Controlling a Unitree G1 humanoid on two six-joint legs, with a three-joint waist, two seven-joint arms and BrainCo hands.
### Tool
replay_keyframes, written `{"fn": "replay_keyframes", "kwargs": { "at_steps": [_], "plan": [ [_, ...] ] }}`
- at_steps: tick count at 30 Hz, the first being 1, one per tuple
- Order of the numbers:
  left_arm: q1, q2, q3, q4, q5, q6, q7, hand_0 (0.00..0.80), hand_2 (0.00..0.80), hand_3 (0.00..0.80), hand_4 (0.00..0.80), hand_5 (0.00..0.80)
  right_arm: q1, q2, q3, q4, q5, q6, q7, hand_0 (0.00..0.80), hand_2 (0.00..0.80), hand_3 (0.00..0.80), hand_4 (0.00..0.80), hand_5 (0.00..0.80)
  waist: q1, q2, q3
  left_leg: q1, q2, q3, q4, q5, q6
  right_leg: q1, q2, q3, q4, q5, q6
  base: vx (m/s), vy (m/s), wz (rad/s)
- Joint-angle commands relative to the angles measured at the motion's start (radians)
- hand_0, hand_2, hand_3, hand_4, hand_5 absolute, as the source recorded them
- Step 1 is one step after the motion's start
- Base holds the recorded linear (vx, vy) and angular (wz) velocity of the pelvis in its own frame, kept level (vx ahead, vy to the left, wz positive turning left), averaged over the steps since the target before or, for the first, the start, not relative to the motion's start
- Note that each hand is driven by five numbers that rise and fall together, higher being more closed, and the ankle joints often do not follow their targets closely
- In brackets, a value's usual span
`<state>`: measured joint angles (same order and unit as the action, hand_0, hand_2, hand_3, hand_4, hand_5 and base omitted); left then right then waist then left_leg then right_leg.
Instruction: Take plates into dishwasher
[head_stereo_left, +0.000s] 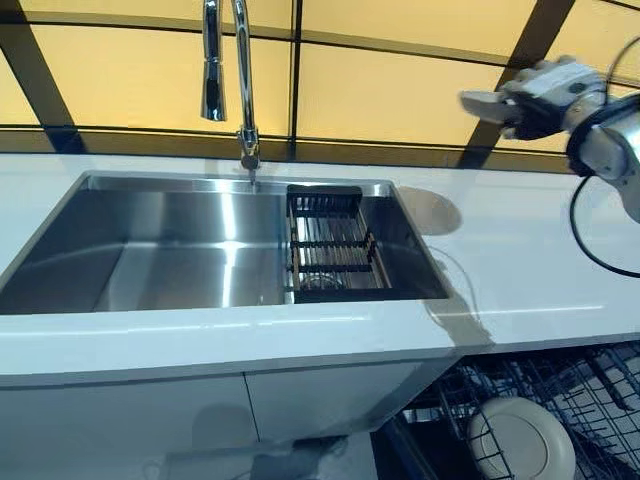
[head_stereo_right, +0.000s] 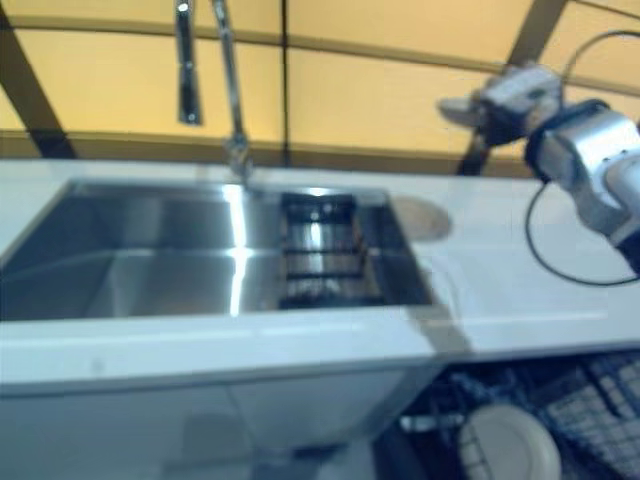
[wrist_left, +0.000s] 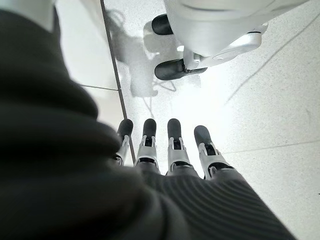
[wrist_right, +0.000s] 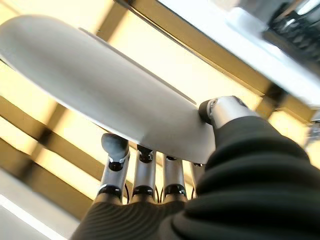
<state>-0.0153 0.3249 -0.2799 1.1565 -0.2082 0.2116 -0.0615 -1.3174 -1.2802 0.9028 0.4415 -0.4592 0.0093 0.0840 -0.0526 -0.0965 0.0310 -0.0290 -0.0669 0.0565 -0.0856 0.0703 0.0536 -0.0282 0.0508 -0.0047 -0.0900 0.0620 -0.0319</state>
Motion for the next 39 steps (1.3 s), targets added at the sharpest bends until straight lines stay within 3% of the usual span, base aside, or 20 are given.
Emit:
{"fn": "replay_keyframes", "kwargs": {
  "at_steps": [1,9,13,24,34,39],
  "plan": [
    [-0.003,0.029,-0.006,0.066,0.043,0.005,-0.029,0.0,0.0,0.0,0.0,0.0,-0.008,-0.092,-0.106,0.094,0.068,0.049,-0.063,0.8,0.8,0.8,0.8,0.8,-0.008,-0.016,-0.022,0.05,0.01,-0.013,-0.002,-0.118,-0.02,0.05,-0.02,0.003,0.003,-0.04,0.094,0.038,-0.064,-0.01],
    [0.003,0.043,0.01,0.073,0.059,0.003,-0.049,0.0,0.0,0.0,0.0,0.0,0.128,-0.174,-0.23,0.137,0.253,0.022,-0.054,0.8,0.8,0.8,0.8,0.8,-0.044,-0.008,-0.022,0.062,0.016,0.014,-0.002,-0.126,-0.018,0.052,-0.01,0.032,0.003,-0.035,0.093,0.02,-0.048,-0.1],
    [0.009,0.04,0.014,0.076,0.066,-0.006,-0.05,0.0,0.0,0.0,0.0,0.0,0.28,-0.199,-0.386,0.173,0.357,0.025,-0.058,0.8,0.8,0.8,0.8,0.8,-0.065,-0.004,-0.018,0.066,0.021,0.038,-0.002,-0.131,-0.016,0.05,-0.004,0.05,0.003,-0.032,0.093,0.005,-0.041,-0.15],
    [0.014,0.061,0.029,0.075,0.069,0.001,-0.05,0.0,0.0,0.0,0.0,0.0,0.607,-0.281,-0.697,0.239,0.39,0.01,-0.069,0.8,0.8,0.8,0.8,0.8,-0.111,0.006,-0.012,0.061,0.034,0.077,-0.002,-0.131,-0.015,0.032,0.006,0.084,0.003,-0.018,0.099,-0.014,-0.032,-0.11],
    [0.003,0.08,0.037,0.08,0.087,-0.002,-0.058,0.0,0.0,0.0,0.0,0.0,1.029,-0.232,-1.056,0.297,0.41,0.015,-0.03,0.8,0.8,0.8,0.8,0.8,-0.134,0.009,0.009,0.051,0.044,0.098,-0.002,-0.129,-0.013,0.014,0.013,0.11,0.003,-0.007,0.102,-0.019,-0.044,-0.07],
    [-0.012,0.089,0.045,0.077,0.086,0.002,-0.063,0.0,0.0,0.0,0.0,0.0,1.148,-0.16,-1.14,0.255,0.477,0.025,-0.006,0.8,0.8,0.8,0.8,0.8,-0.146,0.016,0.029,0.046,0.047,0.108,-0.002,-0.128,-0.01,0.004,0.014,0.119,0.003,-0.001,0.103,-0.026,-0.051,-0.05]
  ]
}}
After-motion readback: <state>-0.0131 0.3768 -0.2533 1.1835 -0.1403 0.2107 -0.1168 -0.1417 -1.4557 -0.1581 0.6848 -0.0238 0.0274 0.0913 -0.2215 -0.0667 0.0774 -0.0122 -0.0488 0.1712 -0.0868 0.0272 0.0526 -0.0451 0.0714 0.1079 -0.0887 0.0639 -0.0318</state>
